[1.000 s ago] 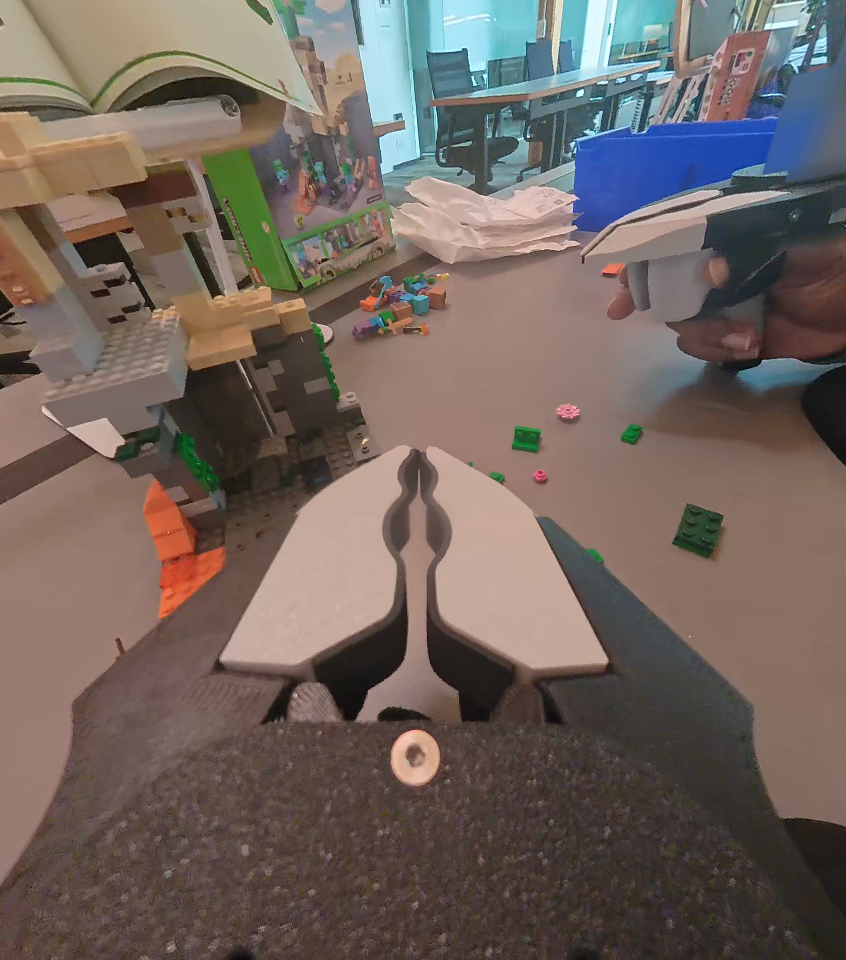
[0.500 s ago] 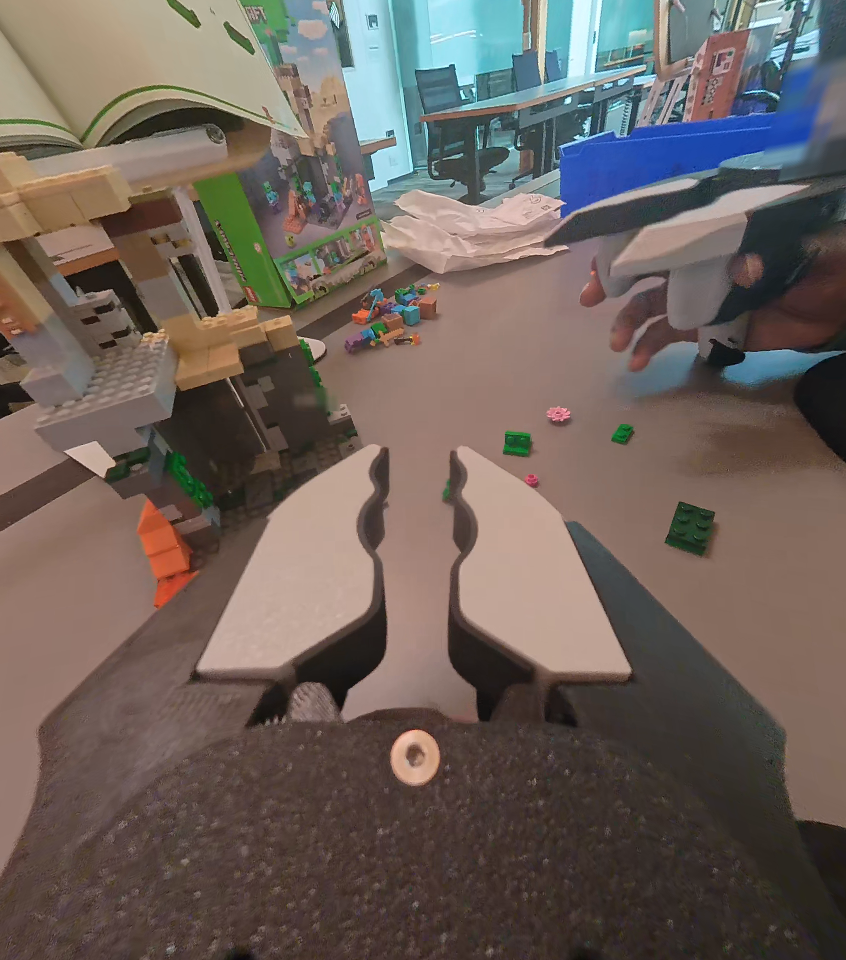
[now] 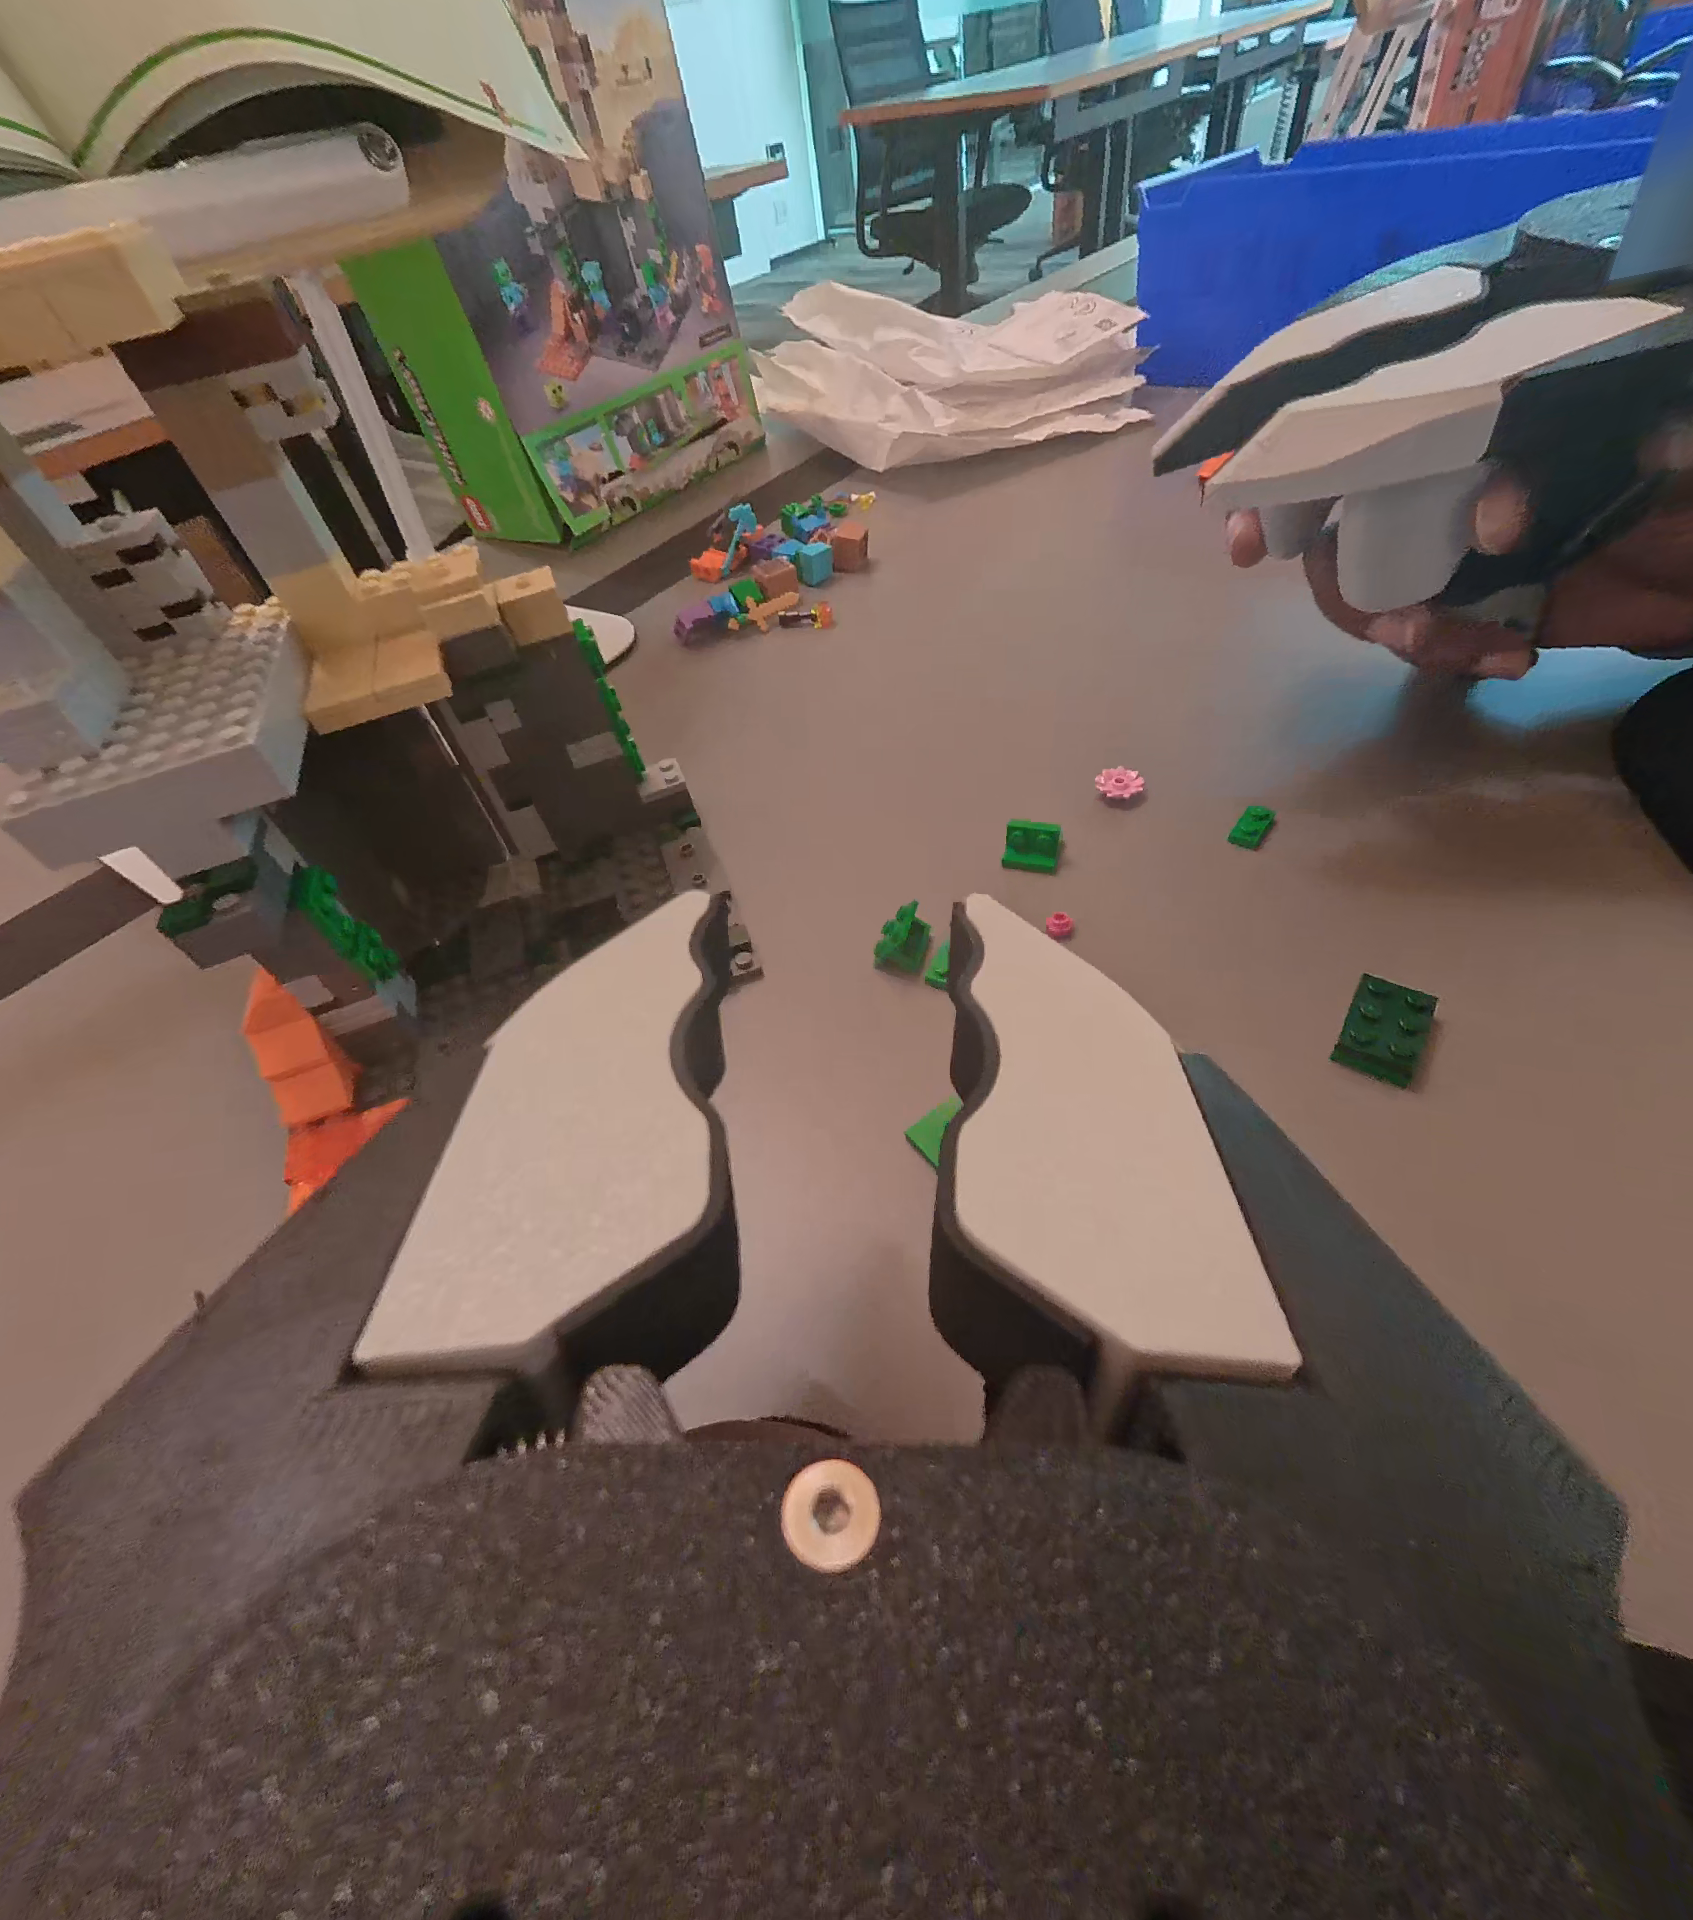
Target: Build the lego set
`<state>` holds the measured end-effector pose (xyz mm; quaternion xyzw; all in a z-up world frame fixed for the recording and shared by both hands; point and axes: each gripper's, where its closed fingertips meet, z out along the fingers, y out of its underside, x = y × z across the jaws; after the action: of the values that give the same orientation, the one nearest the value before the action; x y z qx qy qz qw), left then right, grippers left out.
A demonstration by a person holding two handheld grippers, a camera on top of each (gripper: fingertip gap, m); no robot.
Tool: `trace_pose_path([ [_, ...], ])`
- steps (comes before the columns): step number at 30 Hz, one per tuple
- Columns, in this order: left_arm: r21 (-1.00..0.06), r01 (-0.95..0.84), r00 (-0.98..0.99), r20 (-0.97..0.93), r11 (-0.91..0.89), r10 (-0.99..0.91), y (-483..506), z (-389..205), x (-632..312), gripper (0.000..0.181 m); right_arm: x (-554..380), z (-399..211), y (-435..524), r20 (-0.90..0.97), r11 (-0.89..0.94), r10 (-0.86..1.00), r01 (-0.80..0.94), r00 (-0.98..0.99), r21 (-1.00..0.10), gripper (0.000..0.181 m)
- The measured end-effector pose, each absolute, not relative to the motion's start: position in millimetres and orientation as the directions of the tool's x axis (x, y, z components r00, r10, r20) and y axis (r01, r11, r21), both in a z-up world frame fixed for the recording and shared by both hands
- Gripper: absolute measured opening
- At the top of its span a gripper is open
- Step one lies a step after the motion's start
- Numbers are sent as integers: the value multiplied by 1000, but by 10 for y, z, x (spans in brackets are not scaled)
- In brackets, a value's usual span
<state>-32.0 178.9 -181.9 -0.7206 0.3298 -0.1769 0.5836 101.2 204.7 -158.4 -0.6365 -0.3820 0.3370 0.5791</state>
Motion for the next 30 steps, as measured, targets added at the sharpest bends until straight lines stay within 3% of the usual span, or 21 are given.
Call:
trace_pose_path([
  [4, -945, -300, 690, -121, -129, -714, 1807, -1886, -240, 38, 1012, -1646, 2063, 23, -43, 877, 126, 480, -991, 0],
  [17, -768, -574, 529, -85, -282, -844, 2108, -2398, 105, 29, 1001, -1694, 2032, 88, 18, 889, 159, 450, -987, 0],
  [21, -733, -616, 517, -99, -289, -850, 2155, -2460, 82, 9, 994, -1703, 2031, 96, 22, 887, 168, 451, -986, 0],
  [30, -601, -799, 327, -475, 30, -817, 1906, -2343, -13, 4, 994, -1708, 2047, 95, 18, 885, 170, 457, -985, 0],
])
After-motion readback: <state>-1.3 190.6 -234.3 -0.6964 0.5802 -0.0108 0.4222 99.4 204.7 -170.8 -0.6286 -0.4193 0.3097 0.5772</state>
